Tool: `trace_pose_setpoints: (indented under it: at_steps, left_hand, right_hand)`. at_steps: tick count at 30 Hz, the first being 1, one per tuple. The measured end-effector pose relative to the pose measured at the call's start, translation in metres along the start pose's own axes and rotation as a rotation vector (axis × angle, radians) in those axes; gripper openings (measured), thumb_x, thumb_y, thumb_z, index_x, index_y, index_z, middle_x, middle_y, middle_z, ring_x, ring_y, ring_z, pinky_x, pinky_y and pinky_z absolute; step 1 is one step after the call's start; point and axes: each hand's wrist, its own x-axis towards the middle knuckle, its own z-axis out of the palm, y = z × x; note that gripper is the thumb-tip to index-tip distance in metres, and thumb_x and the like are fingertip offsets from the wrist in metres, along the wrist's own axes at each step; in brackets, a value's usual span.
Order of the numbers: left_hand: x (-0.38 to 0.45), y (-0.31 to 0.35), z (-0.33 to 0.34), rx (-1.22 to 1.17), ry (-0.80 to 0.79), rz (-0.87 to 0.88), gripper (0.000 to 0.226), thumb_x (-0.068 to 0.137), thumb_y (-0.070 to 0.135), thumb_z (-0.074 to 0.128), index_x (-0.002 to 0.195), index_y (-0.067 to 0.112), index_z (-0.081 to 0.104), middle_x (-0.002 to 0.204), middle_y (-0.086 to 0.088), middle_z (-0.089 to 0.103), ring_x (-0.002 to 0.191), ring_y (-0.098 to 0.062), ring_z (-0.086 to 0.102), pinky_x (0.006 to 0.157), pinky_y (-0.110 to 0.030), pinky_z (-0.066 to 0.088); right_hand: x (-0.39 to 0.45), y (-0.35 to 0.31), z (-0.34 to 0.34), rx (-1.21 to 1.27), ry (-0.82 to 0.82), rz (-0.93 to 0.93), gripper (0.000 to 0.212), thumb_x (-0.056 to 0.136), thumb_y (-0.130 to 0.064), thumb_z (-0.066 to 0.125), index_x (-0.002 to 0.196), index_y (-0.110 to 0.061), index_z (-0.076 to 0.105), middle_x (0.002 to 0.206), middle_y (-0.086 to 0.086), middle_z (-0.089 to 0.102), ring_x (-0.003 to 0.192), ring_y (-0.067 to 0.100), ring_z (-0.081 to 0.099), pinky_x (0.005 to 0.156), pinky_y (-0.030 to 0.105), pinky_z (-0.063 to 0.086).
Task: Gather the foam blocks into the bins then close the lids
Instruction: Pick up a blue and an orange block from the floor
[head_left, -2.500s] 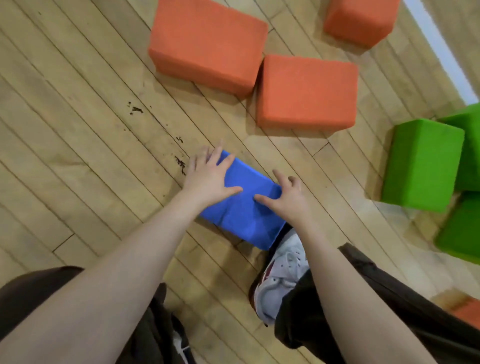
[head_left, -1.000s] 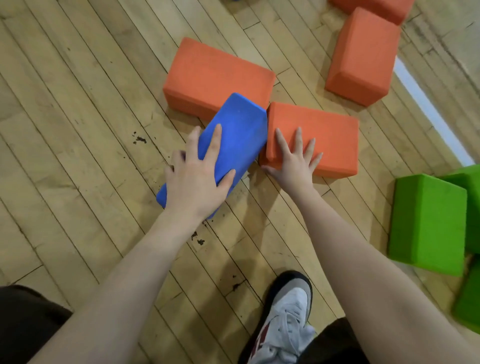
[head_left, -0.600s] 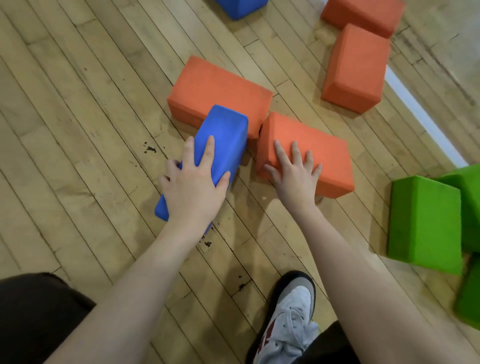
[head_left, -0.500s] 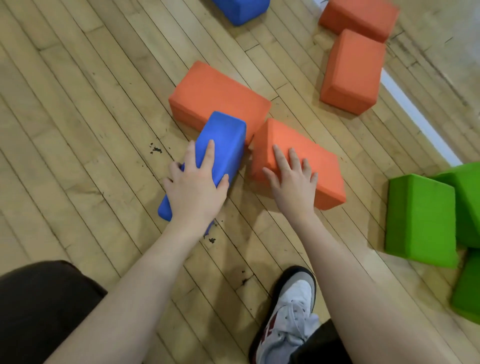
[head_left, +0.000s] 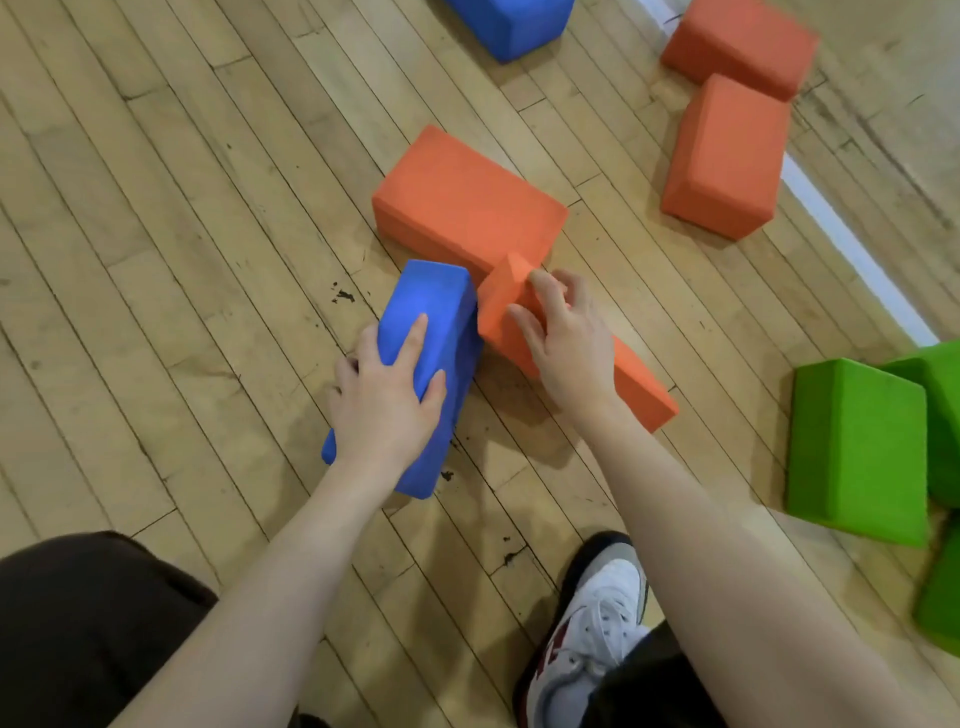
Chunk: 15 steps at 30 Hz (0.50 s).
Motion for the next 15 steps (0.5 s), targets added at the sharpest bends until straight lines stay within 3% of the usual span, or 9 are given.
trace_pose_setpoints:
  at_steps: [3,7,10,15]
  left_hand:
    - [0.002,0.008,0.002,-0.005,0.013,-0.020,0.057,0.092,0.051,0.040,0.145,0.042,0.021,0.148,-0.003,0.020,0.111,-0.032,0.036,0.090,-0.044,0.038]
    - [0.003,0.013,0.003,-0.002,-0.009,-0.024,0.060,0.090,0.047,0.043,0.146,0.041,0.020,0.148,-0.003,0.018,0.109,-0.033,0.035,0.090,-0.043,0.037]
    - [0.008,0.010,-0.001,0.005,-0.048,-0.007,0.064,0.088,0.046,0.043,0.146,0.041,0.017,0.149,-0.002,0.015,0.113,-0.034,0.034,0.094,-0.043,0.037]
    - [0.011,0.010,-0.009,-0.080,-0.022,-0.008,0.061,0.088,0.048,0.048,0.144,0.039,0.027,0.147,-0.002,0.023,0.122,-0.031,0.032,0.096,-0.045,0.040]
  right_hand:
    - [-0.009,0.020,-0.004,0.008,0.053,-0.174,0.032,0.093,-0.034,0.049,0.123,-0.030,0.043,0.126,0.016,0.049,0.102,0.037,0.050,0.075,0.047,0.049]
    - [-0.013,0.038,-0.016,-0.290,-0.165,-0.326,0.078,0.077,-0.048,0.068,0.142,-0.039,0.027,0.145,0.013,0.033,0.119,0.039,0.039,0.098,0.060,0.038]
    - [-0.013,0.035,-0.022,-0.317,-0.211,-0.282,0.090,0.072,-0.044,0.073,0.144,-0.042,0.020,0.143,0.016,0.030,0.116,0.041,0.041,0.087,0.052,0.046]
    - [-0.008,0.014,-0.018,-0.176,-0.117,-0.195,0.069,0.075,-0.040,0.072,0.137,-0.035,0.041,0.131,0.018,0.045,0.105,0.038,0.054,0.060,0.039,0.053]
